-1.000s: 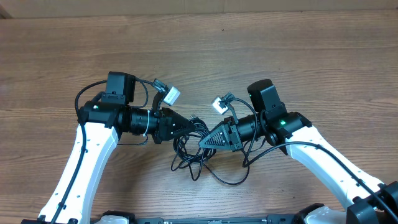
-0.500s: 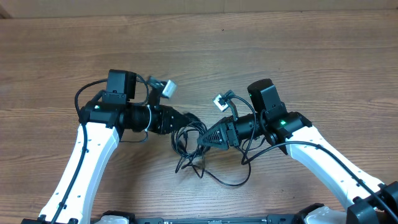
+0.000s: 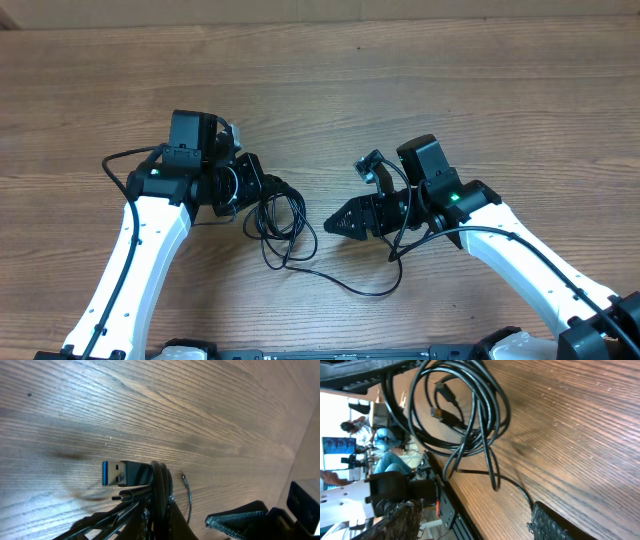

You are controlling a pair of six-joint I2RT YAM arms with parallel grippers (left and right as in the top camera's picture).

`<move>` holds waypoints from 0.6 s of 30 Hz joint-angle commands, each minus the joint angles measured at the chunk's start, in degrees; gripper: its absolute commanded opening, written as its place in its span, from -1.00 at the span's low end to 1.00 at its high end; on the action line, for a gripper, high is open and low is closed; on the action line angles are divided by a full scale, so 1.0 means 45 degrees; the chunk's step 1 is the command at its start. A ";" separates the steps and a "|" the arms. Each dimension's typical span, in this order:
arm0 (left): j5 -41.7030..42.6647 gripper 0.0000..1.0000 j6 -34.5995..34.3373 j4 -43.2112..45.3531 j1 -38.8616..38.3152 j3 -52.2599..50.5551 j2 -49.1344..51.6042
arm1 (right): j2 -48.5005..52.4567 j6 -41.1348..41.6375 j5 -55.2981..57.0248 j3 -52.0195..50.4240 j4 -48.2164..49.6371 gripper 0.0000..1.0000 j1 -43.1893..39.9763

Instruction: Untangle cables

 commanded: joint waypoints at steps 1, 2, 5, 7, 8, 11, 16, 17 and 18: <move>-0.0083 -0.91 -0.0991 0.0053 -0.0015 0.0073 0.0039 | -0.0262 0.0039 0.0899 0.0262 0.0029 0.35 0.0044; -0.0083 -0.92 -0.0986 0.0049 -0.0015 0.0073 0.0039 | -0.0253 0.0223 0.1268 0.0262 0.0034 0.34 0.0117; 0.0073 -0.91 -0.0991 0.0058 -0.0010 0.0073 0.0039 | -0.0087 0.1787 0.2652 0.0257 0.0189 0.30 0.0612; 0.0112 -0.92 -0.0991 0.0053 -0.0015 0.0073 0.0039 | 0.0131 0.2249 0.2992 0.0257 0.0544 0.26 0.1107; 0.0112 -0.91 -0.0991 0.0053 -0.0015 0.0073 0.0039 | 0.0316 0.2254 0.3162 0.0257 0.0826 0.26 0.1462; 0.0112 -0.91 -0.0991 0.0049 -0.0010 0.0073 0.0039 | 0.0811 0.2254 0.3288 0.0257 0.1399 0.19 0.2229; 0.0121 -0.91 -0.0991 0.0039 -0.0015 0.0073 0.0039 | 0.1549 0.3623 0.4862 0.0257 0.1515 -0.04 0.2924; 0.0121 -0.91 -0.0991 0.0039 -0.0010 0.0073 0.0039 | 0.1661 0.3993 0.5260 0.0257 0.1409 -0.09 0.2973; 0.0117 -0.92 -0.0991 0.0039 -0.0010 0.0073 0.0039 | 0.1763 0.4274 0.5557 0.0257 0.1350 -0.17 0.2977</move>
